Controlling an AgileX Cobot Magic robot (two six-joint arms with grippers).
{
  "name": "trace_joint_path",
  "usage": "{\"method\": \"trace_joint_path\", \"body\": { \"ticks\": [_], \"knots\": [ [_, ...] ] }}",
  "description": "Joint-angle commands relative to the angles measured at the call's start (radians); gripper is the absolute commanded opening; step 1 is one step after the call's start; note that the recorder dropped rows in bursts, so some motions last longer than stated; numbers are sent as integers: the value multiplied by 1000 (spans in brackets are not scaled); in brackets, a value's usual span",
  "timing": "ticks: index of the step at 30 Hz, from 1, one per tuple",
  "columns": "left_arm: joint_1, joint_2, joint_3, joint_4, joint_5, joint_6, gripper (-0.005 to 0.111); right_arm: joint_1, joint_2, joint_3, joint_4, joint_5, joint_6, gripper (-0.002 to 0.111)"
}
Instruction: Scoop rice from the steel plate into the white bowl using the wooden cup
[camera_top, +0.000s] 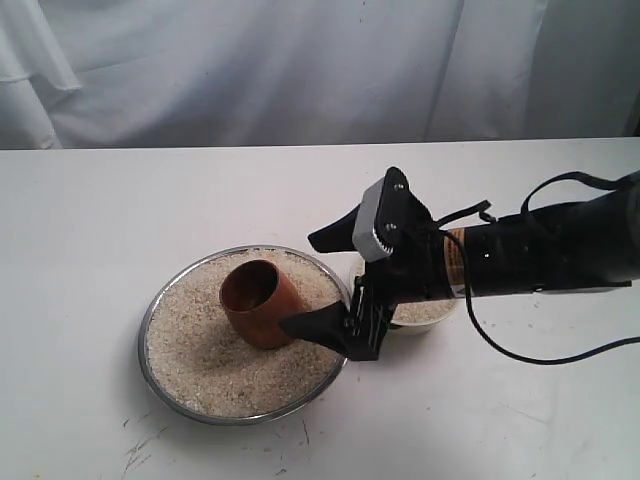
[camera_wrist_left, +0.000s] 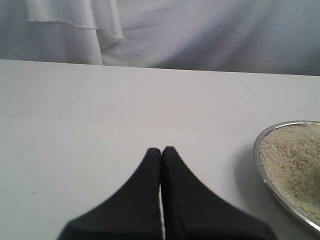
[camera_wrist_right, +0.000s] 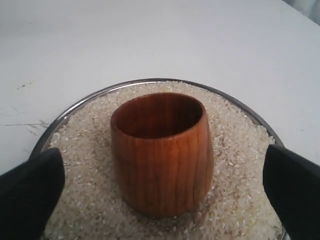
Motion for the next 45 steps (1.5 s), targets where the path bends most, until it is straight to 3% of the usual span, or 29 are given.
{"method": "trace_joint_path", "body": {
  "ticks": [1,32,40,45],
  "knots": [
    [-3,-4,5,1,-14,2,0,2,57,-8,41,-33,-32,99],
    [-3,-4,5,1,-14,2,0,99,199,-165,13,44,63,99],
    [-3,-4,5,1,-14,2,0,99,201,-165,13,61,74,84],
    [-3,-4,5,1,-14,2,0,99,201,-165,30,81,65,82]
  ]
}}
